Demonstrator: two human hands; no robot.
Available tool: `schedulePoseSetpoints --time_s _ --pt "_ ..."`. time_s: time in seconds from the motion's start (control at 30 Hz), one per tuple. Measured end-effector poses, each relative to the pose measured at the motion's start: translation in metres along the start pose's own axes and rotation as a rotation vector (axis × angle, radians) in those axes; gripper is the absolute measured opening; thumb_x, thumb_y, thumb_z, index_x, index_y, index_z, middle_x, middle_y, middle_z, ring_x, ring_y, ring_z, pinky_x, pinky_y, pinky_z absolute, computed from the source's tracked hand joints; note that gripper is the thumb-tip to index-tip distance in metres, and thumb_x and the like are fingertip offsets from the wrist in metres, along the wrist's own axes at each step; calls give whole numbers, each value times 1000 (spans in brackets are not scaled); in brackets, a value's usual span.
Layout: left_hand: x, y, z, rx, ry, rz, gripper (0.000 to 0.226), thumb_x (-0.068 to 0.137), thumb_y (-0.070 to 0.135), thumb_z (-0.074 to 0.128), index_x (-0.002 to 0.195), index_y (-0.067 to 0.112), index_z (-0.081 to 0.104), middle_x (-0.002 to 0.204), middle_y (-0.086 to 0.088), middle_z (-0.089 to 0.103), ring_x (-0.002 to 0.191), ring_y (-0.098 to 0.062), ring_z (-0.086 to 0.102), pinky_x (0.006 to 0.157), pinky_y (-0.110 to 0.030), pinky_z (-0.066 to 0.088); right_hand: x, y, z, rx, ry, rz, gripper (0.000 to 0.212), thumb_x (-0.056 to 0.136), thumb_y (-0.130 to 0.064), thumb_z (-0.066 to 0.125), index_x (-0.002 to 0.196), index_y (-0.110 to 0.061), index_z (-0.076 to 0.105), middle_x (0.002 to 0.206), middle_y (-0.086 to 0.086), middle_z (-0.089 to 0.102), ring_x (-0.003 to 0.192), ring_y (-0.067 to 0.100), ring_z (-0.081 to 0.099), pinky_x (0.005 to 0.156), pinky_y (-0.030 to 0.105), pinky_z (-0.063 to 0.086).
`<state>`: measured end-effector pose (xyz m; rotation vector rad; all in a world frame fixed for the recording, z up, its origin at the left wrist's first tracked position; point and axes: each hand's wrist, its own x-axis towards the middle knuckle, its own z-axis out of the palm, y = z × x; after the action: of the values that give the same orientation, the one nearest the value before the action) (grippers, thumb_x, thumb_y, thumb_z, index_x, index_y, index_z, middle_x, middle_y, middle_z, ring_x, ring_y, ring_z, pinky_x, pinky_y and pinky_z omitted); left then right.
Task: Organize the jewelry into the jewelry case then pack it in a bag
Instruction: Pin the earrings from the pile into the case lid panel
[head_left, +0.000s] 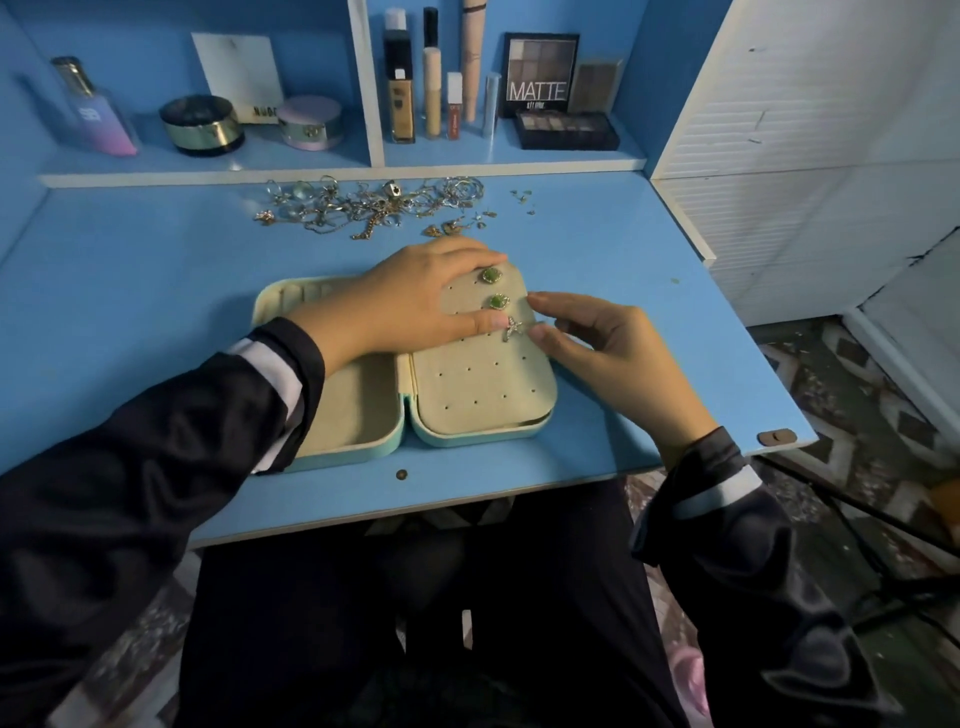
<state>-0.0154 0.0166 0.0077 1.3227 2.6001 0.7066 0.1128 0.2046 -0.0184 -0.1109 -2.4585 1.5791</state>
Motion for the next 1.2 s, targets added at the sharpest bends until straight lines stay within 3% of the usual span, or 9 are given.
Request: schedulePoseSetpoints --time_s 0.07,0.2,0.4,0.53,0.7,0.87,1.07,1.2 --pt "0 -1 1 21 -42 -11 78 78 68 50 144 27 46 147 8 43 135 -9 40 111 -20 25 0 1 1 -95 1 -14 30 91 -22 68 119 -14 69 121 -11 66 110 -3 59 100 23 46" --pt "-2 -2 0 63 -86 -10 76 82 68 46 146 29 43 150 12 39 135 -7 38 107 -18 23 3 0 0 -260 -36 -41 30 91 -24 66 120 -16 69 127 -5 64 119 2 56 105 24 42" --pt "1 -10 -16 128 -225 -27 71 88 62 47 151 33 33 157 15 29 144 -5 26 114 -19 15 15 -5 -12 -289 -74 -60 21 90 -25 67 108 -17 73 112 -9 69 105 0 61 94 17 46" --pt "12 -17 -35 164 -273 -39 51 95 51 49 144 34 46 148 15 44 136 -7 40 107 -22 26 38 -1 -20 -264 -58 -29 16 92 -24 65 103 -15 73 98 -7 72 90 -1 63 84 12 48" --pt "37 -36 -38 72 -79 -66 29 97 38 55 123 30 65 118 12 61 103 -1 52 87 -25 37 79 12 -22 -383 23 -11 19 91 -24 65 106 -13 72 95 -1 71 81 9 62 70 6 42" --pt "65 -62 -21 30 162 -93 19 95 25 62 111 19 71 108 2 65 96 -11 55 82 -23 37 119 29 -17 -466 90 -25 19 90 -21 64 104 -11 71 90 3 68 77 12 55 65 9 37" --pt "87 -79 -17 61 205 -135 18 92 21 66 108 16 72 94 1 57 85 -15 52 78 -26 39 150 42 -12 -492 181 -50 18 87 -13 63 101 -5 71 91 8 65 78 14 52 71 13 35" --pt "92 -80 -16 42 208 -125 14 90 21 69 104 20 73 95 2 58 85 -14 53 80 -28 43 161 47 -13 -482 233 -60 16 86 -10 62 98 -4 71 89 8 65 77 15 53 71 13 36"
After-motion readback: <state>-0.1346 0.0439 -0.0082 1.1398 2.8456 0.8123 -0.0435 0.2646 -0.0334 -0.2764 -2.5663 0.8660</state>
